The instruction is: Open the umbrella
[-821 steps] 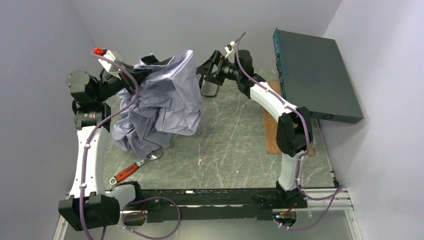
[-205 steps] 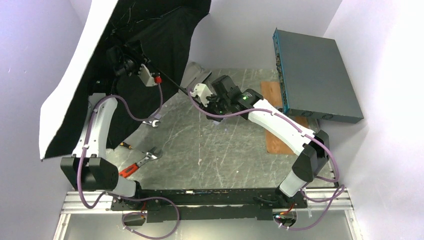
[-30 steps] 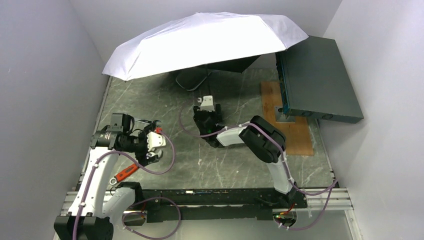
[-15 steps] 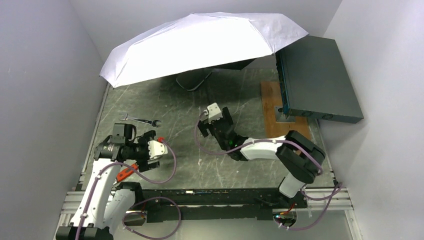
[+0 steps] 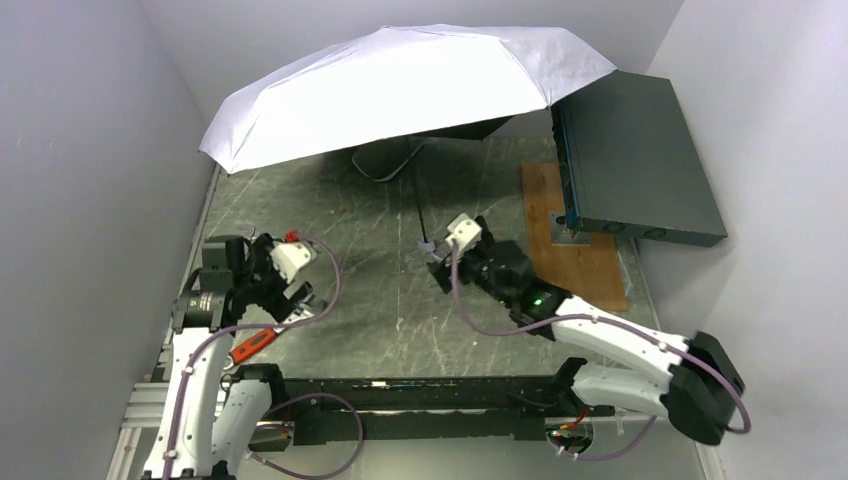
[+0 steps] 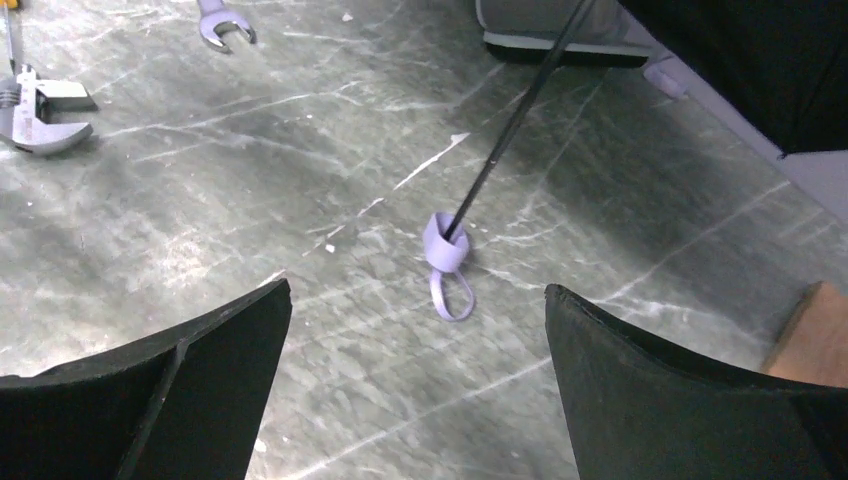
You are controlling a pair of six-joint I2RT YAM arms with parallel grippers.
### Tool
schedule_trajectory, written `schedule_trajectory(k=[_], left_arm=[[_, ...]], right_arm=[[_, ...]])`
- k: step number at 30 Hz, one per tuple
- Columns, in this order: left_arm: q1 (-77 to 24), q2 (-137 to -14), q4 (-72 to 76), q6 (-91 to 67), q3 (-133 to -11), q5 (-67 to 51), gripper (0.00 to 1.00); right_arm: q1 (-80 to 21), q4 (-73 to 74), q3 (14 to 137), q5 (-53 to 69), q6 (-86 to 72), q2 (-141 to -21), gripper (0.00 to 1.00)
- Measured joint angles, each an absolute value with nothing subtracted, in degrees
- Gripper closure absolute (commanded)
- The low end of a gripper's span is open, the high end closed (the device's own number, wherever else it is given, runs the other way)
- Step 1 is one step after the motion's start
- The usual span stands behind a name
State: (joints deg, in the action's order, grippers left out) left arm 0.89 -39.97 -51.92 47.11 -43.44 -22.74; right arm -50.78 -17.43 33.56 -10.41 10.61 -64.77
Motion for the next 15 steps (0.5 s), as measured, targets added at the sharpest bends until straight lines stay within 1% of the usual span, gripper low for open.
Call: schedule_trajectory(k=[2, 6, 10, 15], left_arm=[[2.8, -41.8, -51.8, 43.3, -46.2, -21.5, 0.00], [4.6, -43.7, -51.2, 35.4, -49.2, -18.9, 0.00], [4.7, -42.2, -51.3, 30.4, -49.8, -17.1, 0.00], [4.7, -38.5, -51.6, 28.1, -50.0, -13.2, 0.00]], right_arm=[[-47.3, -12.1, 34.3, -5.3, 11.2, -59.7, 0.02], [-42.2, -0.6, 38.4, 1.0, 12.6, -55.6, 0.01], [-38.9, 10.5, 41.4, 8.5, 14.6, -50.5, 0.00], [-35.5, 20.4, 42.4, 15.4, 16.9, -43.9, 0.00]])
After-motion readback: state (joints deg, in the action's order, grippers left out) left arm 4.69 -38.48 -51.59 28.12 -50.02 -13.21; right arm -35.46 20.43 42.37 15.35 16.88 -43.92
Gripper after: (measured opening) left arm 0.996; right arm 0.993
